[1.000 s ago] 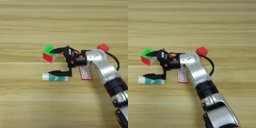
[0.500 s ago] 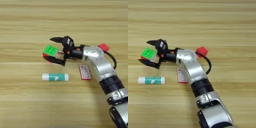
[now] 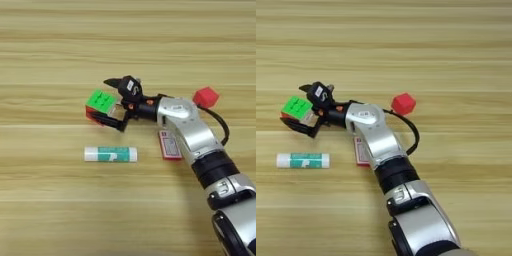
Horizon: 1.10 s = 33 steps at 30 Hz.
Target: Move the objects on the table
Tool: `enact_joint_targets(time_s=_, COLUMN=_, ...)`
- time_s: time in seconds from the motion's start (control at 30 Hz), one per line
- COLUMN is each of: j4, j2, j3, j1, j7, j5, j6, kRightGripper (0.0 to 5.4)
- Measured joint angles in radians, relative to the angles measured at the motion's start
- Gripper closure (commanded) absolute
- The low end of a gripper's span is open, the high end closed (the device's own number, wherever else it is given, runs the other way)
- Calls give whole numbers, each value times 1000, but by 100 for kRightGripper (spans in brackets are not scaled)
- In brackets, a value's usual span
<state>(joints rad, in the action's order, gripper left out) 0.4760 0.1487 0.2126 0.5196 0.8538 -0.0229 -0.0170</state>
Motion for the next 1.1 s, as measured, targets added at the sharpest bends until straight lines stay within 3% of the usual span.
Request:
enact_joint_targets(time_s=0.4, j4=187, j2=-31, j3=-4, j1=61, j7=-62, j5=37, j6=-73, kRightGripper=4)
enact_joint_targets(time_s=0.93, j4=256, j2=-42, j3=-5, j1=80, j7=-62, j5=43, j6=-111, kRightGripper=206)
enact_joint_targets(time_s=1.1, j4=267, j2=-43, j3=-6, j1=83, j7=-62, j5=43, j6=-123, kRightGripper=208)
